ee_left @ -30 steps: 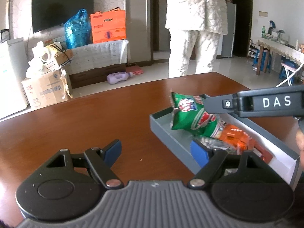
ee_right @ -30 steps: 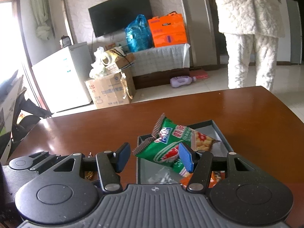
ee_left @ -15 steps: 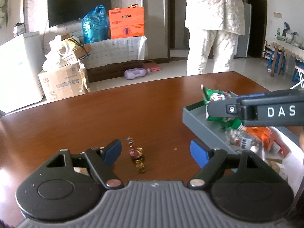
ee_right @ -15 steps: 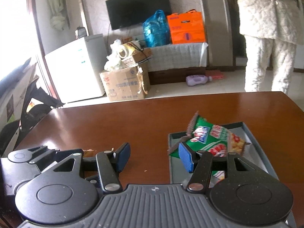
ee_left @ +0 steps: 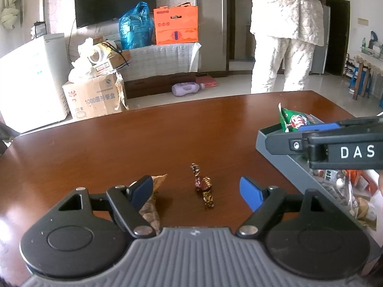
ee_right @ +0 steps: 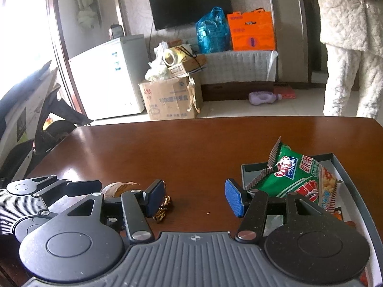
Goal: Organize snacks
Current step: 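Grasp brown nut bag with left gripper while right gripper grasps gold-wrapped chocolate figure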
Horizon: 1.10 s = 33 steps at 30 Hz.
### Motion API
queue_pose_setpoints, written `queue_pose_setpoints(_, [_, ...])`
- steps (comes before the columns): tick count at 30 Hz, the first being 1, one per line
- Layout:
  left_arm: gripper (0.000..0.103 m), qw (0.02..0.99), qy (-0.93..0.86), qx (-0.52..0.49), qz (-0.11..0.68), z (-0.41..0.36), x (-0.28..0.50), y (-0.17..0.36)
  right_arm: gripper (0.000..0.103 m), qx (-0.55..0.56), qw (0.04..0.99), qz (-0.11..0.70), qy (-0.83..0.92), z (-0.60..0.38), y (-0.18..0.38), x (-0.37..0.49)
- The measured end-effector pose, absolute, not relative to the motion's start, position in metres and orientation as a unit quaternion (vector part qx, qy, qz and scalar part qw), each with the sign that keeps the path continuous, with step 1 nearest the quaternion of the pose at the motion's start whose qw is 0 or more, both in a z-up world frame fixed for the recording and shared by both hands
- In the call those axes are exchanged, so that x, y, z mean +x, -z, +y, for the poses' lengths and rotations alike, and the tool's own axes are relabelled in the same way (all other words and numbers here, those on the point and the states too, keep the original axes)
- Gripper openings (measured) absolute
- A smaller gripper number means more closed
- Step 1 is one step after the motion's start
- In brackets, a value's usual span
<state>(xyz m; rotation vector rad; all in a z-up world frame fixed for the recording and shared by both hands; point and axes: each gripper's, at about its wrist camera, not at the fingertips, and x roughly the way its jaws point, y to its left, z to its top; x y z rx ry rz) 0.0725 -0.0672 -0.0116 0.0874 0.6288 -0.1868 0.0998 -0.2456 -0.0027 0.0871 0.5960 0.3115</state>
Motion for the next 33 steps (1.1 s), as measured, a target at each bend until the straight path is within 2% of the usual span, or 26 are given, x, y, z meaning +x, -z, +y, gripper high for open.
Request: queue_pose_setpoints(33, [0.081,0.938,0.014,0.019,0.347,-0.001,0.09,0.043,0.057,0.003,0.927,0.328,-0.18,-0.192,0.035,0.127])
